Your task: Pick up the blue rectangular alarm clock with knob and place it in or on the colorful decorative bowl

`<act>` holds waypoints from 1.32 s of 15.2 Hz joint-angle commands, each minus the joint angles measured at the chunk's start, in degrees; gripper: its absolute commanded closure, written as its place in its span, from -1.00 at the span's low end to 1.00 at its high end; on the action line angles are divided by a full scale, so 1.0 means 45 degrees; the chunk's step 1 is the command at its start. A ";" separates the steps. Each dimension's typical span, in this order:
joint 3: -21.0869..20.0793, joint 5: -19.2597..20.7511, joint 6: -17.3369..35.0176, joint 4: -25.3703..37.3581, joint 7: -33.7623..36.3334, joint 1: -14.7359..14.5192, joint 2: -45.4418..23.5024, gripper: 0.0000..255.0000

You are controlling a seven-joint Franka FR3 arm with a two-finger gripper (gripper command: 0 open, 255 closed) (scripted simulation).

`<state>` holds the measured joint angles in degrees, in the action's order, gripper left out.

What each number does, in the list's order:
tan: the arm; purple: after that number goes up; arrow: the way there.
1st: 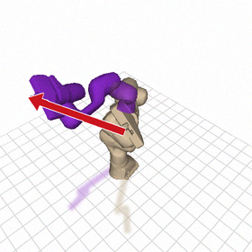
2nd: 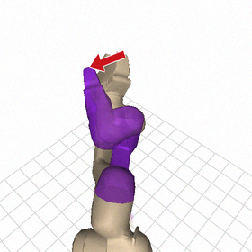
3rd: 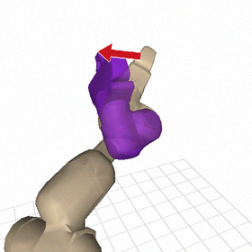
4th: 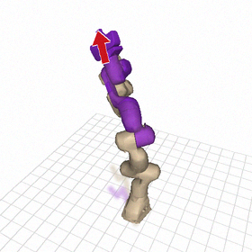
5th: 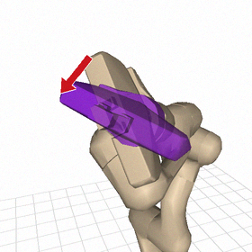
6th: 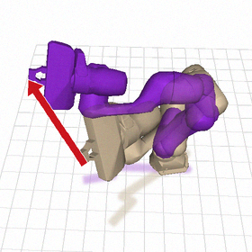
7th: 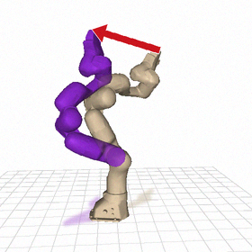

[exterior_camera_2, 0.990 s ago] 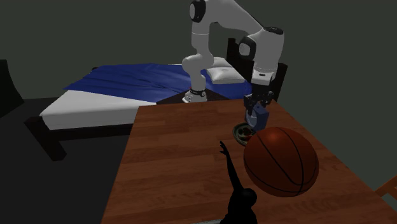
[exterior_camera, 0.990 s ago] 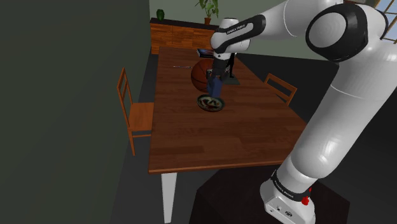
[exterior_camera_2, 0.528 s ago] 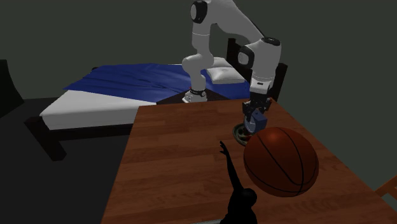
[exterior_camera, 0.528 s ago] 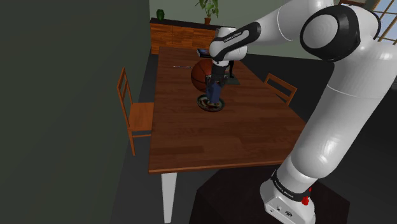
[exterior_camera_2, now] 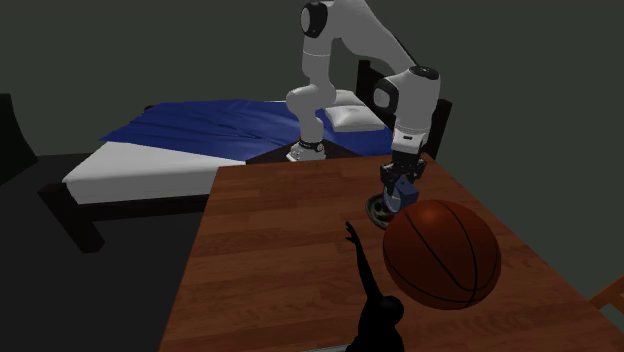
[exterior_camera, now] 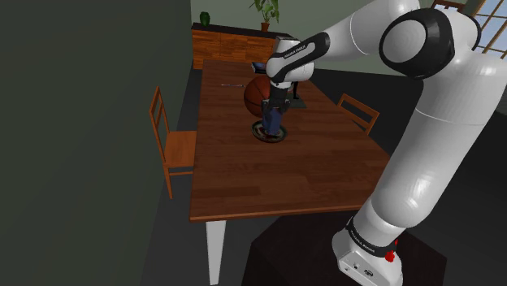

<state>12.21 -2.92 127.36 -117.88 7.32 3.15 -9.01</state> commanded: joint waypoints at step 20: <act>0.0036 0.0226 -0.1489 0.0769 0.0155 -0.0034 0.0745 -1.00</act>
